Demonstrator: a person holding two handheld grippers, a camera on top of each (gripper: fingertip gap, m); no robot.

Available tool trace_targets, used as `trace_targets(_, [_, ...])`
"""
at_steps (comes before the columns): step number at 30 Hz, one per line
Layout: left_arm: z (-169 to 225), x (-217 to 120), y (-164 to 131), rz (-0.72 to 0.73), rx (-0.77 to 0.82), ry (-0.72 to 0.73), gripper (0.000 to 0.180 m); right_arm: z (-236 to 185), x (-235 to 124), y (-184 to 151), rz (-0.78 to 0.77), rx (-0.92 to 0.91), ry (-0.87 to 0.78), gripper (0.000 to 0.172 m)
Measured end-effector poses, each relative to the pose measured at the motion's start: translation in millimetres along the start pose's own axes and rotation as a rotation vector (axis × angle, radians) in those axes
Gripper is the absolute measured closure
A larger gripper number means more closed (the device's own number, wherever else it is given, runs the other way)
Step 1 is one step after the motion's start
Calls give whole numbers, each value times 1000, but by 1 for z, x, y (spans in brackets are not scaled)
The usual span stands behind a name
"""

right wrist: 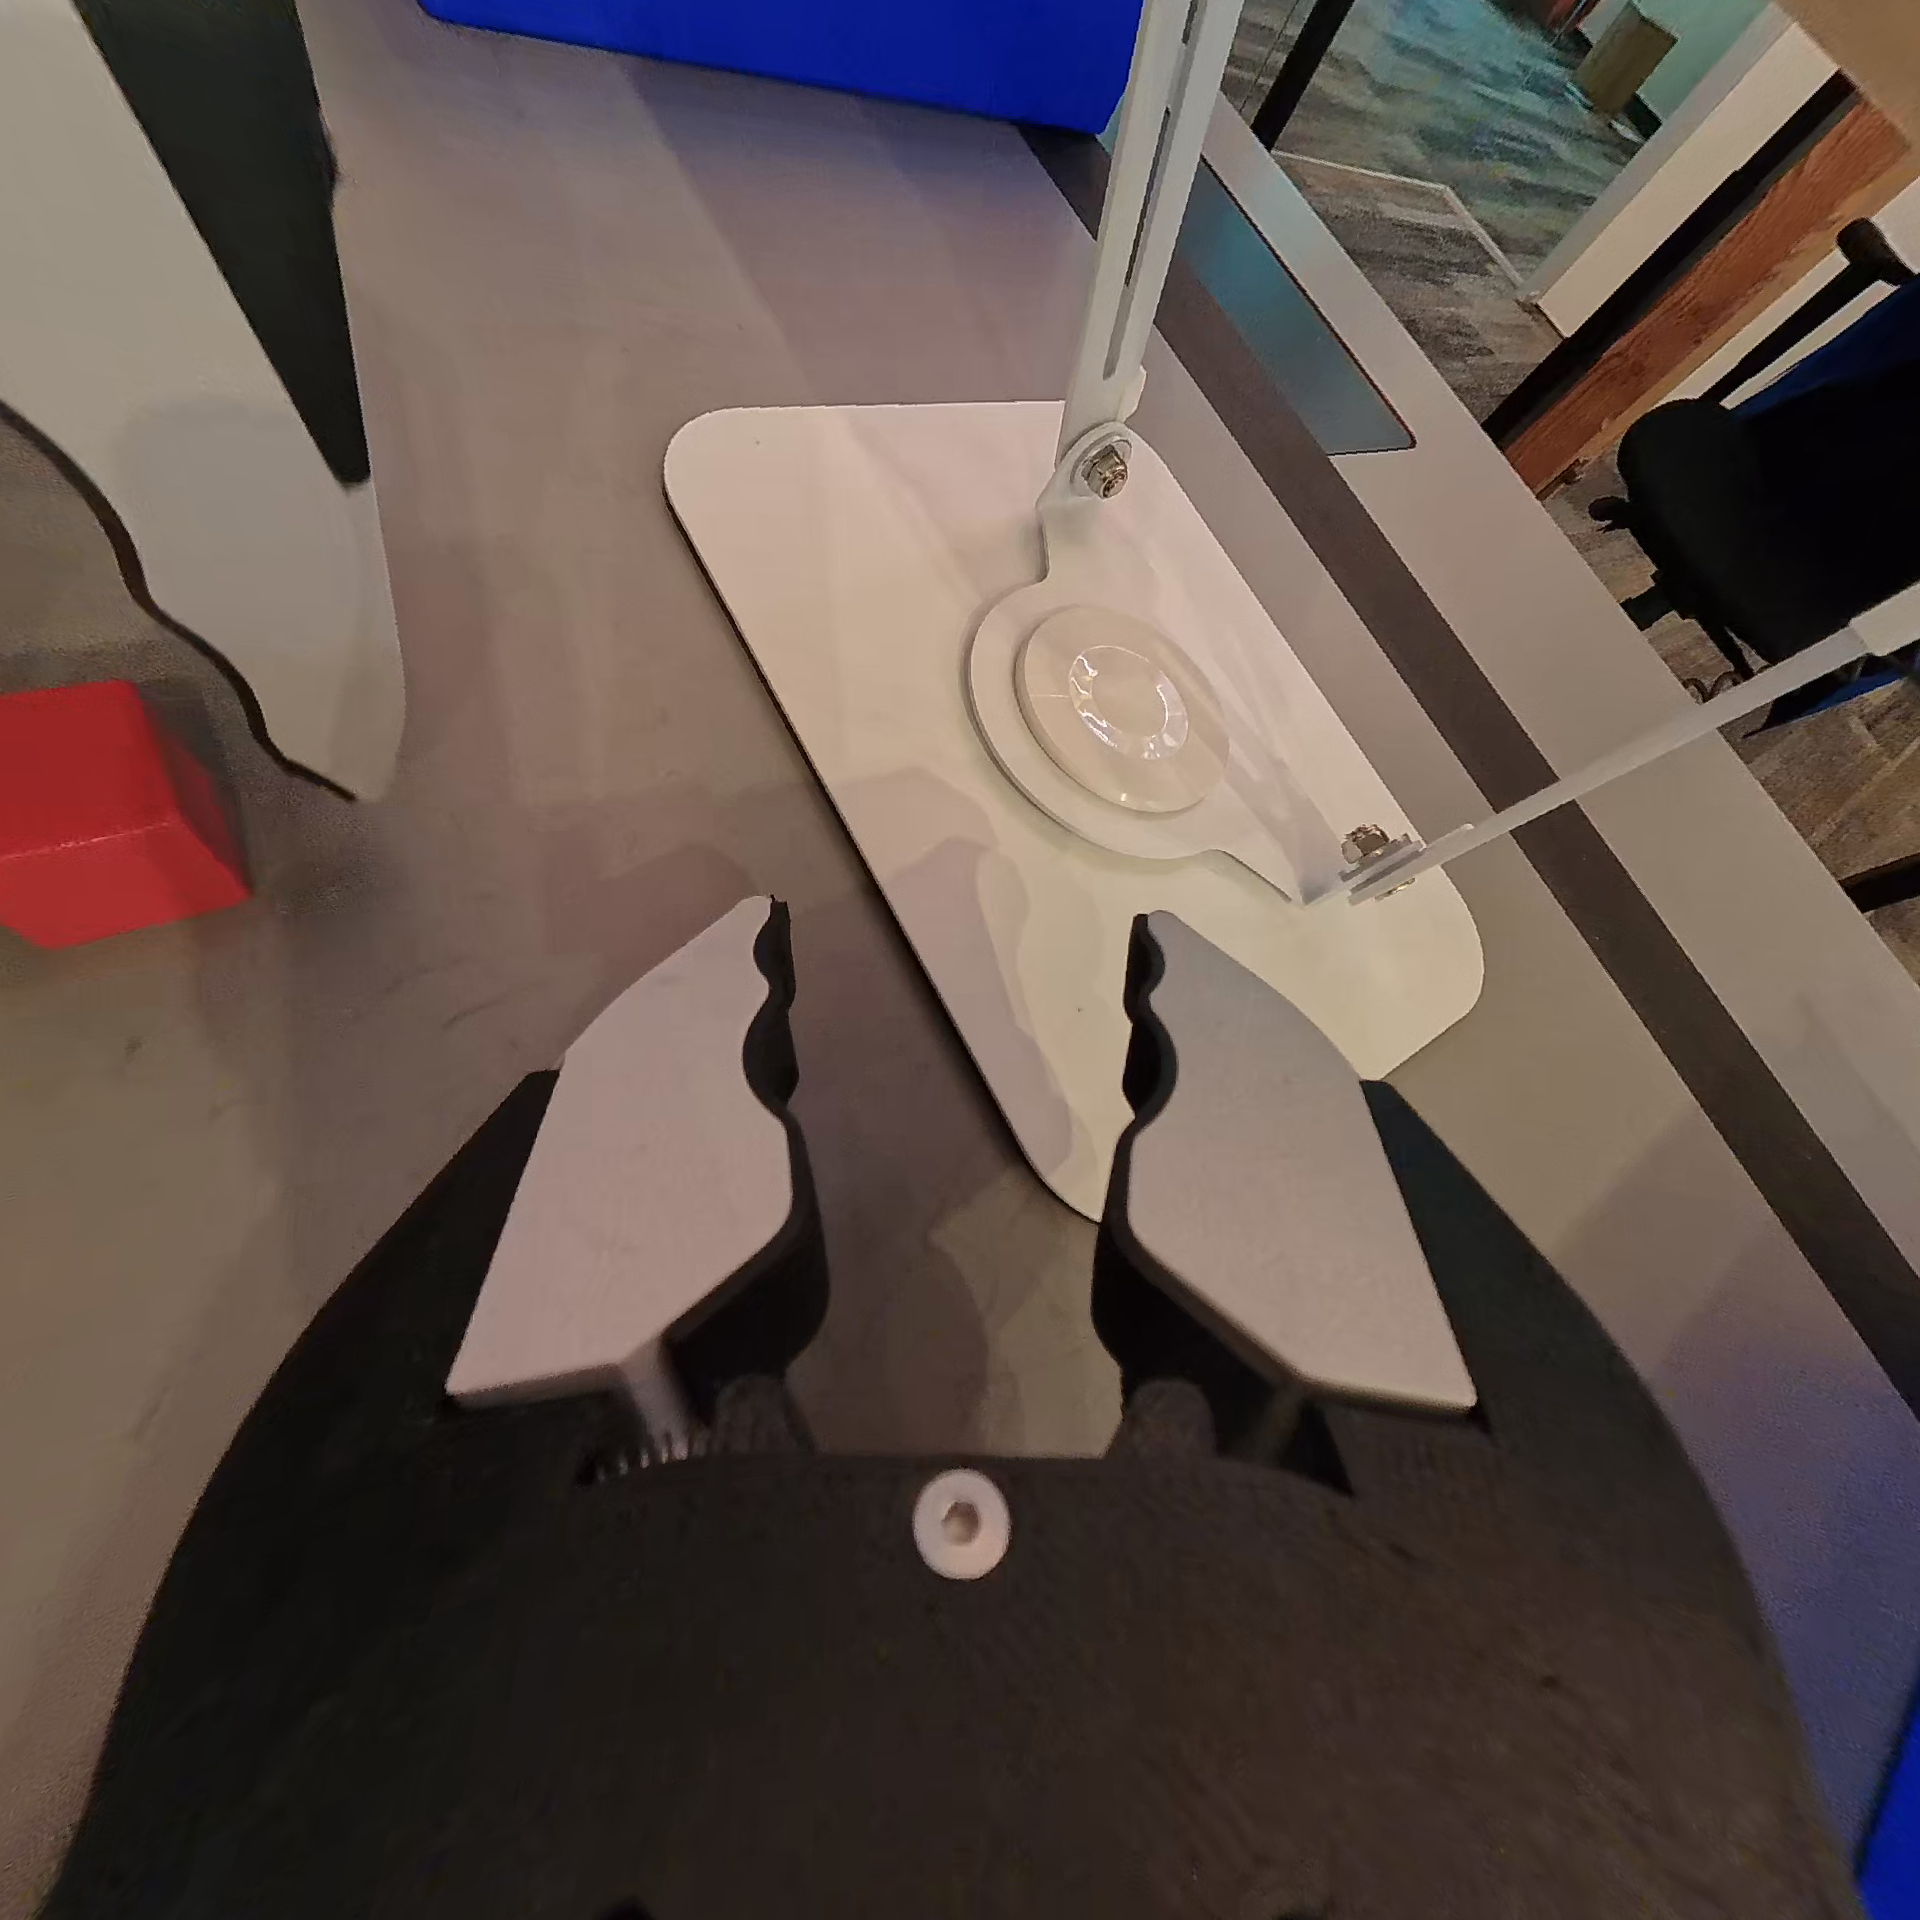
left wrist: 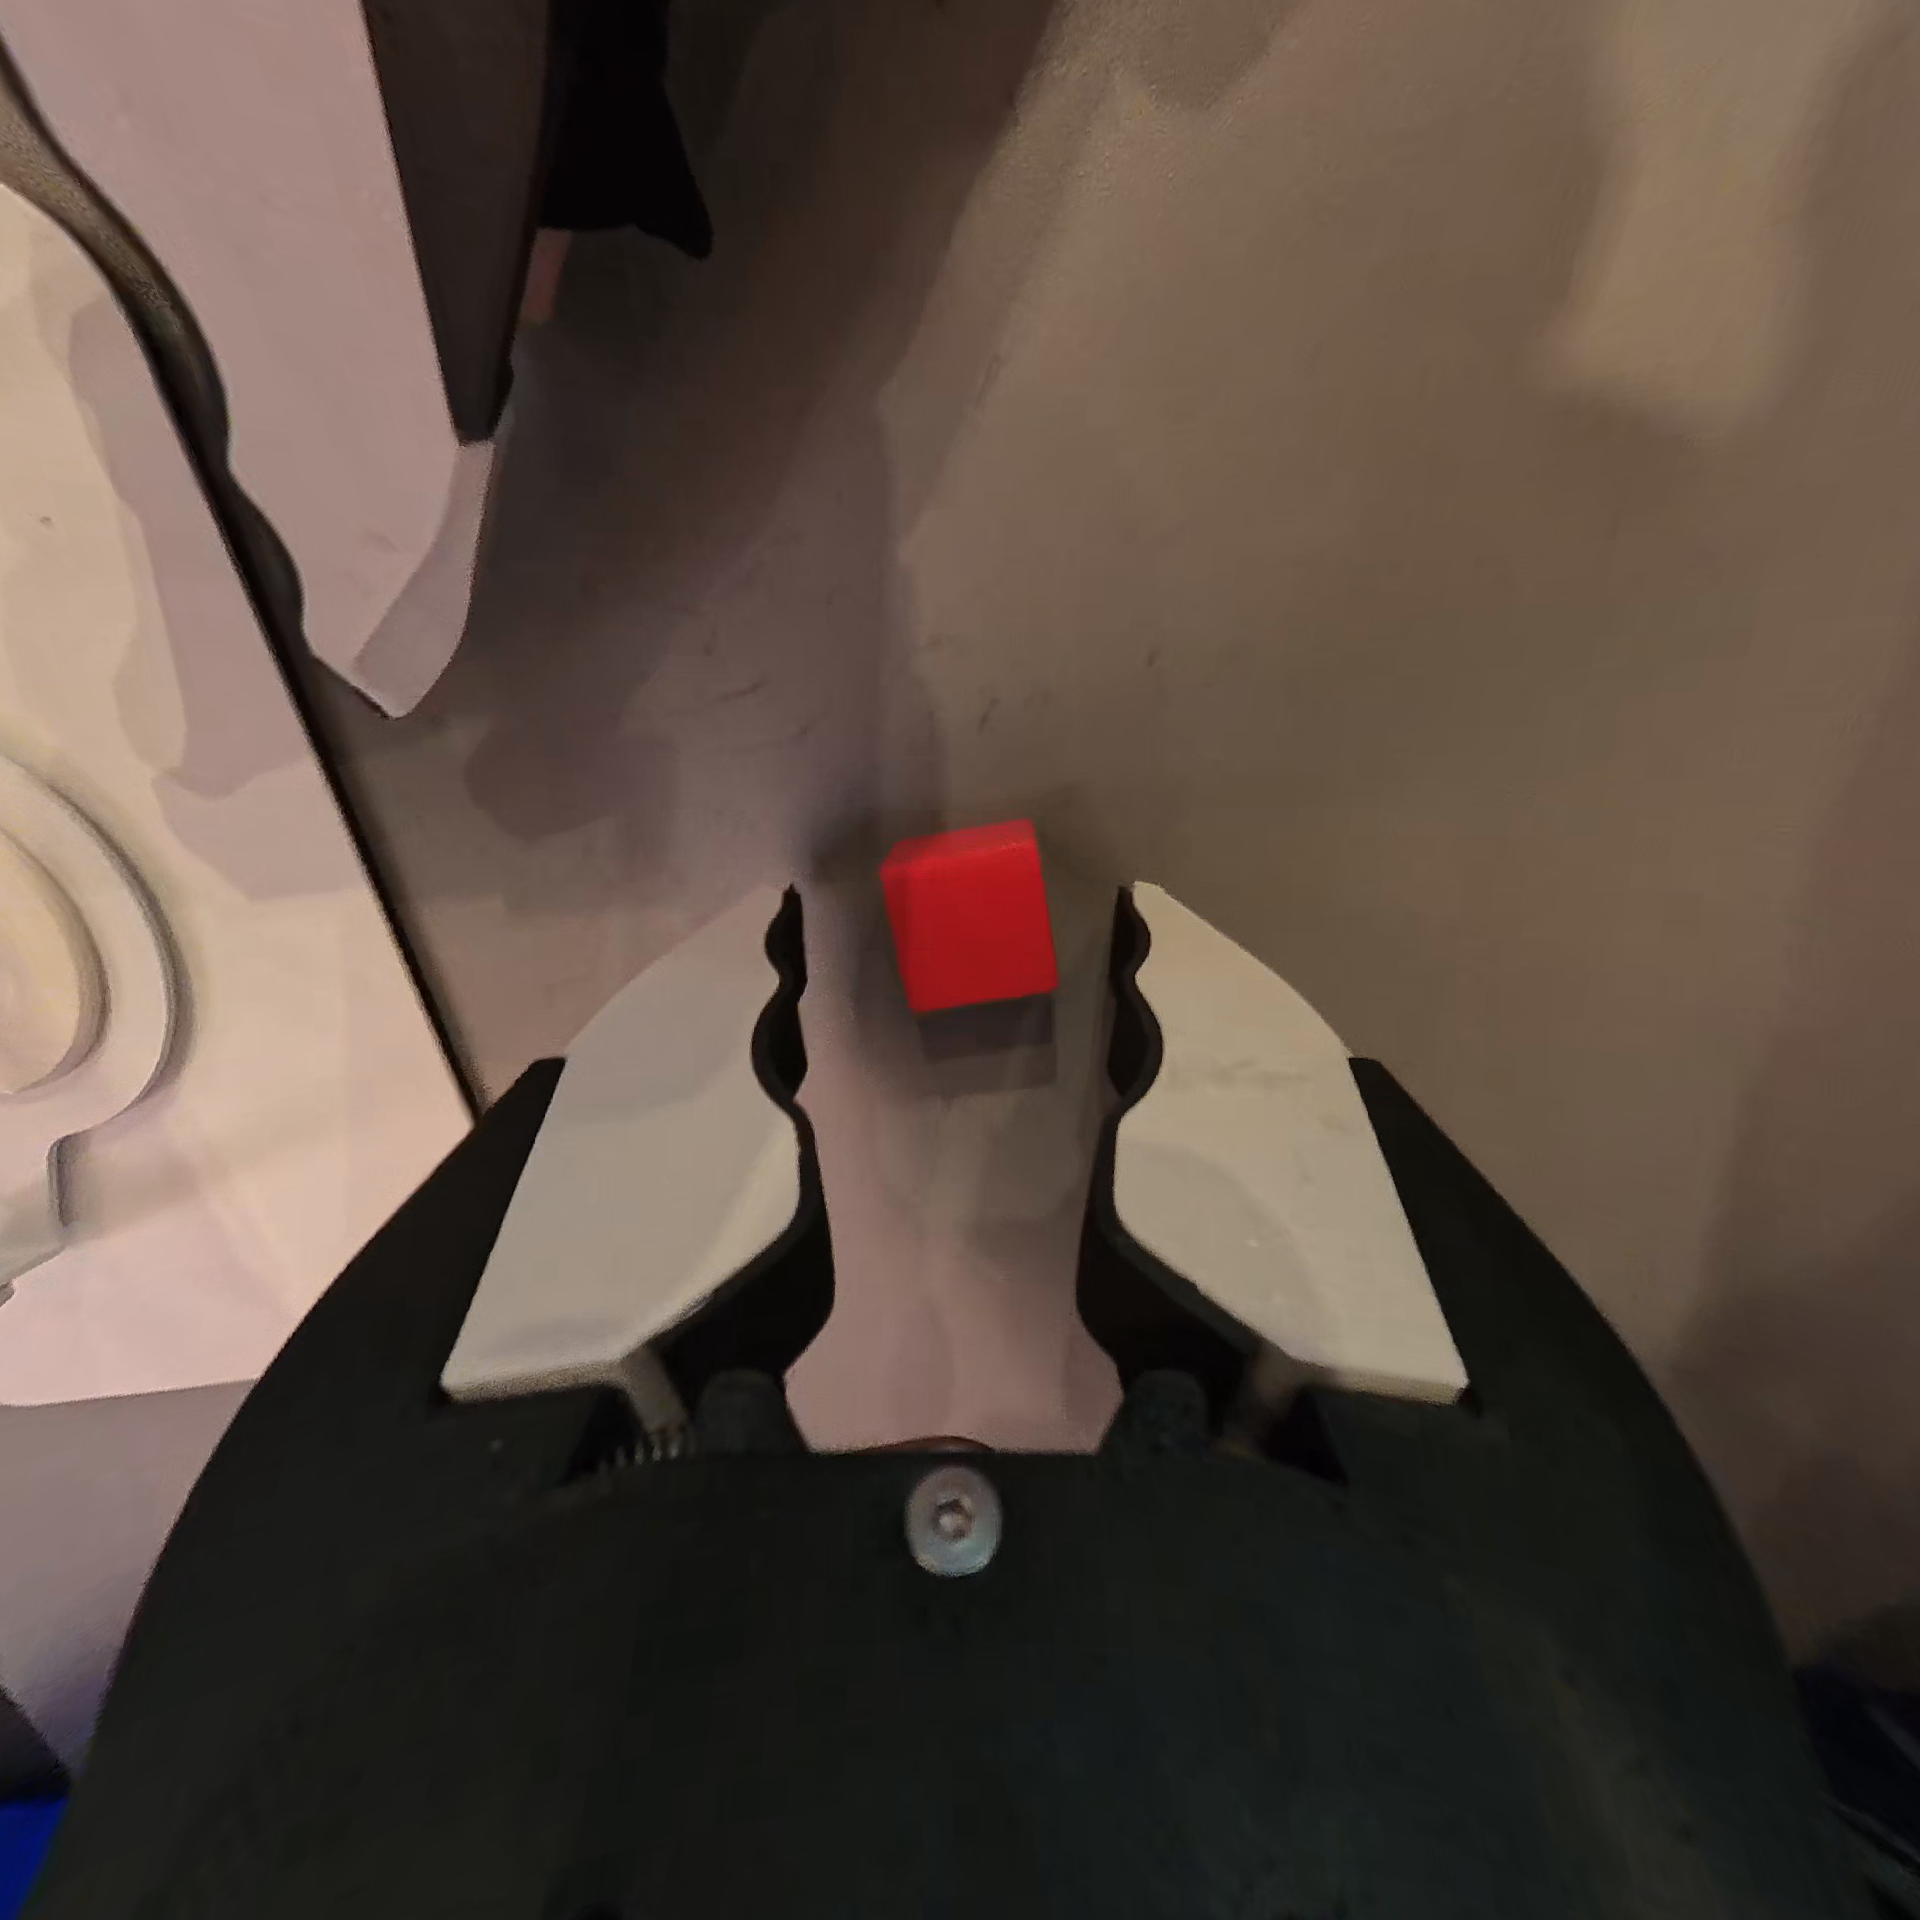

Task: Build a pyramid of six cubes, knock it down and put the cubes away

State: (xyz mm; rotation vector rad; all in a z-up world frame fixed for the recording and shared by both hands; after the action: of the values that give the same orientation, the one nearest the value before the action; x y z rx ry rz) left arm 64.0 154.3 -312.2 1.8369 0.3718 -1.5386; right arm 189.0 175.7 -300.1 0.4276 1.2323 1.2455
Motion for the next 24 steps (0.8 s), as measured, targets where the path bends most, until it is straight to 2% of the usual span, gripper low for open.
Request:
trace_targets(1, [0, -3, -1, 1, -2, 3, 125, 0, 0, 0, 0, 0, 0, 110])
trace_targets(6, [1, -35, -12, -4, 9, 29, 126, 0, 0, 0, 2, 3, 0, 110])
trace_targets(8, [-1, -60, -23, -10, 2, 66, 127, 0, 0, 0, 2, 2, 0, 110])
trace_targets(11, [-17, -108, -48, 9, -65, 210, 129, 0, 0, 0, 1, 1, 1, 110])
trace_targets(14, [-37, -154, -88, 32, -175, 367, 131, 0, 0, 0, 0, 1, 2, 110])
trace_targets(17, [-59, -182, -144, -24, -311, 494, 132, 0, 0, 0, -1, 1, 2, 111])
trace_targets(20, [-73, -194, -193, -61, -427, 543, 135, 0, 0, -1, -4, 1, 3, 111])
trace_targets(24, [-88, -191, -230, -42, -538, 533, 141, -1, 1, -1, -10, -1, 8, 111])
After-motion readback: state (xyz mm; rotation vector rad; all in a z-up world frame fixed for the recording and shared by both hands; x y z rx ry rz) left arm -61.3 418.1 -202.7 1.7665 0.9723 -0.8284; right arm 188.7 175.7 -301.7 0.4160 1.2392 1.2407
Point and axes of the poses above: each gripper's, where its closed fingertips meet, x out along the fingers, y out of its top, z = x × y across the jaws, the point moved 3 cm from there along -x, back along the fingers, and after that the axes turned 4 degrees about z, right-handed, at the moved point
